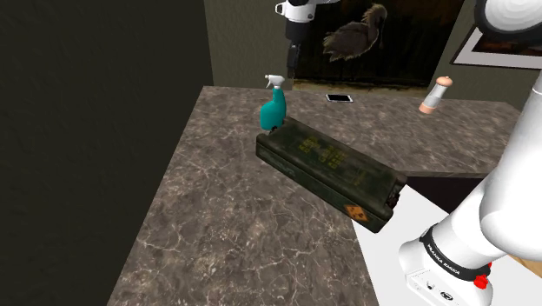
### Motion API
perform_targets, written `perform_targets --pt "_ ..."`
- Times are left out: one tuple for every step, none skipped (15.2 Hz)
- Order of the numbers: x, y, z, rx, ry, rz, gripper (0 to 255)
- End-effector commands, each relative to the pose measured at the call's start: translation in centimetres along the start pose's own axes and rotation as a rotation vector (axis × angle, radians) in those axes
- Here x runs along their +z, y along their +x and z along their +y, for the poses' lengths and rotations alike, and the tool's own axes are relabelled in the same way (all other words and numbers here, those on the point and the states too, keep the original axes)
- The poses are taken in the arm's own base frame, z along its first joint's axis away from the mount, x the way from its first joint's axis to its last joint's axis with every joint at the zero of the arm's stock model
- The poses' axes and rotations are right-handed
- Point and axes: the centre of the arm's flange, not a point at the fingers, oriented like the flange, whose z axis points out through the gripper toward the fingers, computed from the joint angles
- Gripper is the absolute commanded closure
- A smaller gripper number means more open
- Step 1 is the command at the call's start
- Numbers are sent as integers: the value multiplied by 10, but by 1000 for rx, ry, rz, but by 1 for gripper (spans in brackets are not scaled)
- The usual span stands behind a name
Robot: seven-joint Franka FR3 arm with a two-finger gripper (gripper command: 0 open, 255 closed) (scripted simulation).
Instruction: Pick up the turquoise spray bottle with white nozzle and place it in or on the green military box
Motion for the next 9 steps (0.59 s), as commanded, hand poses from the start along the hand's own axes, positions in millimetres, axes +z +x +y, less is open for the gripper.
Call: perform_targets --pt "11 25 7 -62 1 -3 0" --pt "15 38 11 -91 1 -5 0" --pt "16 41 12 -99 1 -6 0" --pt "21 41 12 -99 1 -6 0" --pt "27 41 12 -99 1 -6 0" --pt "32 41 12 -99 1 -6 0" --pt "37 41 12 -99 1 -6 0" --pt "42 41 12 -99 1 -6 0" --pt "48 41 12 -99 1 -6 0"
